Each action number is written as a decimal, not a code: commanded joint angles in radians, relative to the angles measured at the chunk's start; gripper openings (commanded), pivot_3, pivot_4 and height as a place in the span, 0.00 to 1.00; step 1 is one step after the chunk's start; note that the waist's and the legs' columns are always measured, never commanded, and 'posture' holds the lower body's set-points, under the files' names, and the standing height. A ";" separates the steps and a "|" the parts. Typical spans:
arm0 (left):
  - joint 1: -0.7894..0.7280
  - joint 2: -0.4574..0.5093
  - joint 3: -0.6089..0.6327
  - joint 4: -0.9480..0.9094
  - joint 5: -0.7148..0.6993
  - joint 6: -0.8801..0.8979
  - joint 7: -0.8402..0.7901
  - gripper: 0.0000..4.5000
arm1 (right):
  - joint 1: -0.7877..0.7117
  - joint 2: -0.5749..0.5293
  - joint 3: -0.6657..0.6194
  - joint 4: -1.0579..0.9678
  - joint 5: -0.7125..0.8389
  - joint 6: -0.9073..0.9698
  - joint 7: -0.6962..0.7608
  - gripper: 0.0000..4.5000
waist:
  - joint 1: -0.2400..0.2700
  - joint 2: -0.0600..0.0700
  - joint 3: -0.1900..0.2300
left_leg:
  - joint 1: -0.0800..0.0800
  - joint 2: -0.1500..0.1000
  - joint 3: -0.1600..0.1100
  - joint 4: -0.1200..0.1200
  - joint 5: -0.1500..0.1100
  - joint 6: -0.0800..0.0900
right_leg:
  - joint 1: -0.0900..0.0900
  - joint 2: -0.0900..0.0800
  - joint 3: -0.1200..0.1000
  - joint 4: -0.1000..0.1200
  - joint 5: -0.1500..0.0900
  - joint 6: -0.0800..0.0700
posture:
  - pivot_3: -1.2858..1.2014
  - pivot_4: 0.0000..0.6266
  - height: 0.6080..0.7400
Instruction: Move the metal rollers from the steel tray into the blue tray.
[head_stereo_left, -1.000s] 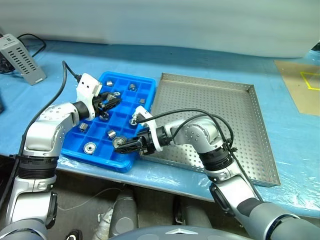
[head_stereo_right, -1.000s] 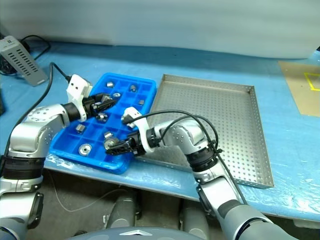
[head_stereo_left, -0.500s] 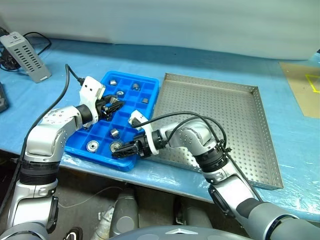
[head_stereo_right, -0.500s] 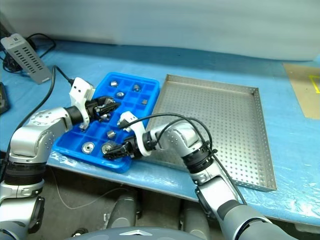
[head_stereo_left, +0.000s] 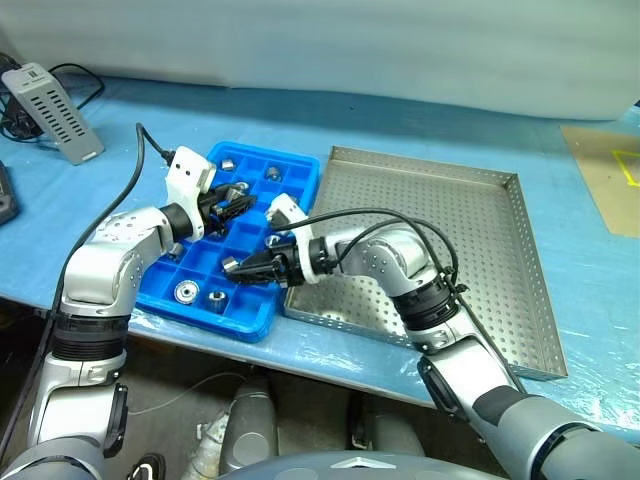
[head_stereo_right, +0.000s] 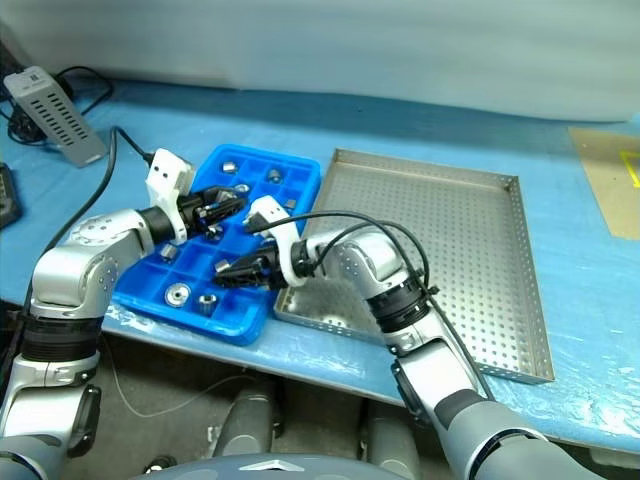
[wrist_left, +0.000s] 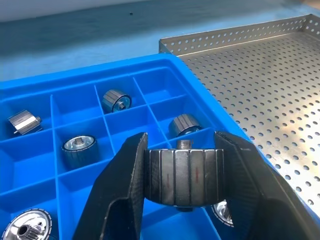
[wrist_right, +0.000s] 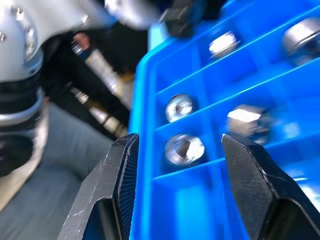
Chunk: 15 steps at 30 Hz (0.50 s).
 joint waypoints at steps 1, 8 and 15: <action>-0.050 0.013 -0.004 0.062 0.033 -0.059 -0.012 0.46 | -0.018 -0.015 -0.076 -0.057 0.011 -0.072 0.004 0.61 | -0.001 0.000 0.000 | 0.000 0.000 0.000 0.000 0.000 0.000 | 0.000 0.000 0.000 0.000 0.000 0.000 | 0.54 0.24 1.00; -0.084 0.060 0.012 0.148 0.040 -0.098 -0.068 0.46 | 0.040 -0.050 -0.139 -0.123 0.034 -0.115 -0.003 0.61 | -0.005 0.000 0.000 | 0.000 0.000 0.000 0.001 0.000 0.000 | 0.000 0.000 0.000 0.000 0.000 0.000 | 0.52 0.24 1.00; -0.085 0.042 -0.038 0.193 0.076 -0.121 -0.086 0.46 | 0.075 -0.034 -0.156 -0.139 0.041 -0.120 -0.026 0.61 | -0.006 0.000 0.000 | 0.000 0.000 0.000 0.001 0.000 0.001 | 0.000 0.000 0.000 0.000 0.000 -0.001 | 0.52 0.24 1.00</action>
